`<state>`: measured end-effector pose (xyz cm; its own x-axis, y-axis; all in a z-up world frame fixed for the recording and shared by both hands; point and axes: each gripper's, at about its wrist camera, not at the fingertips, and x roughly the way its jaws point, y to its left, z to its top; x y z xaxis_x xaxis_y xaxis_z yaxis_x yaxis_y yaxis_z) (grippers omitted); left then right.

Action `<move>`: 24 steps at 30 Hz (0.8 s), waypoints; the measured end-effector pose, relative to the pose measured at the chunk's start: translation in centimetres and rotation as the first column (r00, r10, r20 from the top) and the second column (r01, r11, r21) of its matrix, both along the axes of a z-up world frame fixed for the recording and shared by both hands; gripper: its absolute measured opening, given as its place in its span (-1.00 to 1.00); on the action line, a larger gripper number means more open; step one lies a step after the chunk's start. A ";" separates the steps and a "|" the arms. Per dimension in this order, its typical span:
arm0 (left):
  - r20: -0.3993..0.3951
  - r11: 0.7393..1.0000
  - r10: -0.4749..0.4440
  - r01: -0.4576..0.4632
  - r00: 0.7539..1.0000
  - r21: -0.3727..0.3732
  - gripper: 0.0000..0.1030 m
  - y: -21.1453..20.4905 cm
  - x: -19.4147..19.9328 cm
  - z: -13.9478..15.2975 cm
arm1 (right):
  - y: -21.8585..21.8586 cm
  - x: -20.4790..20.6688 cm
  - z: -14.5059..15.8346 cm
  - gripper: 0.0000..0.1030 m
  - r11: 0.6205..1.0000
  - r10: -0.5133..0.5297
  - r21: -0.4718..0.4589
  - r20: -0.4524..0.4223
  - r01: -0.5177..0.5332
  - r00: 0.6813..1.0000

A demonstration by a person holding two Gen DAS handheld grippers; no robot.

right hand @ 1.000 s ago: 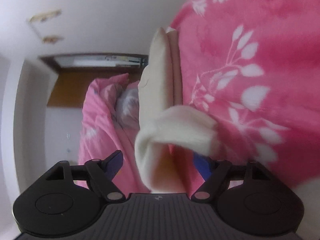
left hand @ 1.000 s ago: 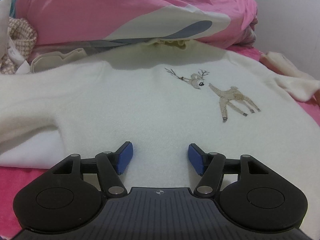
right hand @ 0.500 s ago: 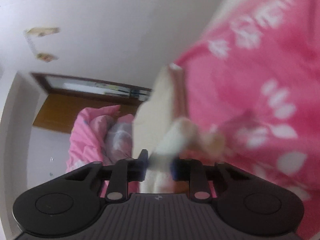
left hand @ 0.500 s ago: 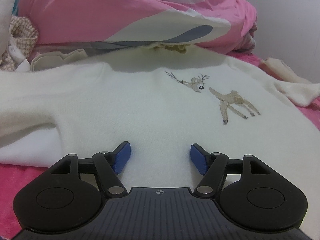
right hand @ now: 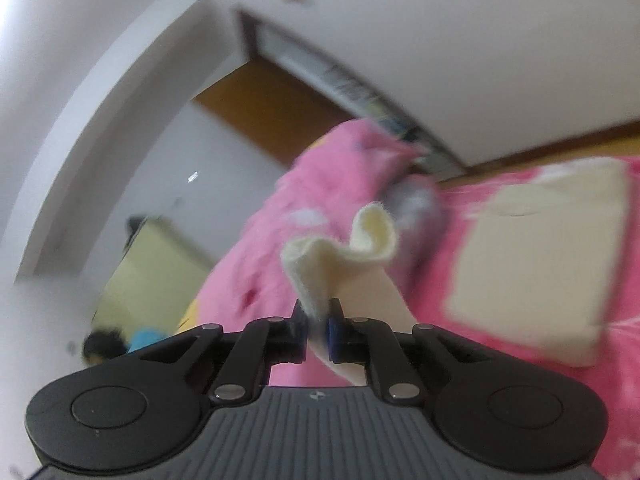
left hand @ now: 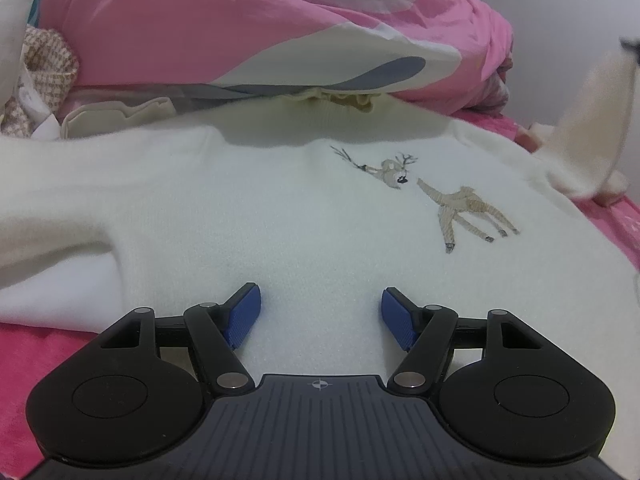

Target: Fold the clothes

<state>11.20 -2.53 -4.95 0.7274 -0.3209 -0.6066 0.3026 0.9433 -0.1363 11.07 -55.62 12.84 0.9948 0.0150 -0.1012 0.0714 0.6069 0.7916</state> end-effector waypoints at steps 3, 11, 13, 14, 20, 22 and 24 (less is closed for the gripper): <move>0.000 1.000 -0.001 0.001 1.000 -0.004 0.32 0.0 0.0 -0.1 | 3.2 1.4 2.4 -0.82 0.996 0.080 -0.040 0.027 -0.079 0.996; 0.000 1.000 -0.001 0.000 1.000 -0.016 0.33 0.1 0.1 -0.1 | 11.7 3.5 6.8 -0.82 0.949 0.300 -0.122 0.052 -0.292 0.953; 0.000 1.000 0.000 0.000 1.000 -0.018 0.33 0.2 0.0 -0.1 | 14.1 3.5 7.3 -0.82 0.926 0.364 -0.135 0.056 -0.354 0.930; 0.000 1.000 0.001 -0.001 1.000 -0.018 0.33 0.2 0.0 -0.1 | 15.2 3.4 7.5 -0.83 0.913 0.391 -0.145 0.054 -0.381 0.919; 0.000 1.000 0.003 -0.003 1.000 -0.022 0.33 0.1 0.0 -0.2 | 21.8 3.3 7.1 -0.83 0.834 0.537 -0.159 0.022 -0.528 0.843; 0.000 1.000 0.003 -0.003 1.000 -0.023 0.33 0.1 0.0 -0.2 | 24.0 3.4 6.2 -0.83 0.809 0.576 -0.146 -0.002 -0.570 0.818; 0.000 1.000 0.003 -0.003 1.000 -0.023 0.34 0.0 -0.1 -0.3 | 26.0 4.3 5.0 -0.83 0.785 0.608 -0.123 -0.033 -0.607 0.793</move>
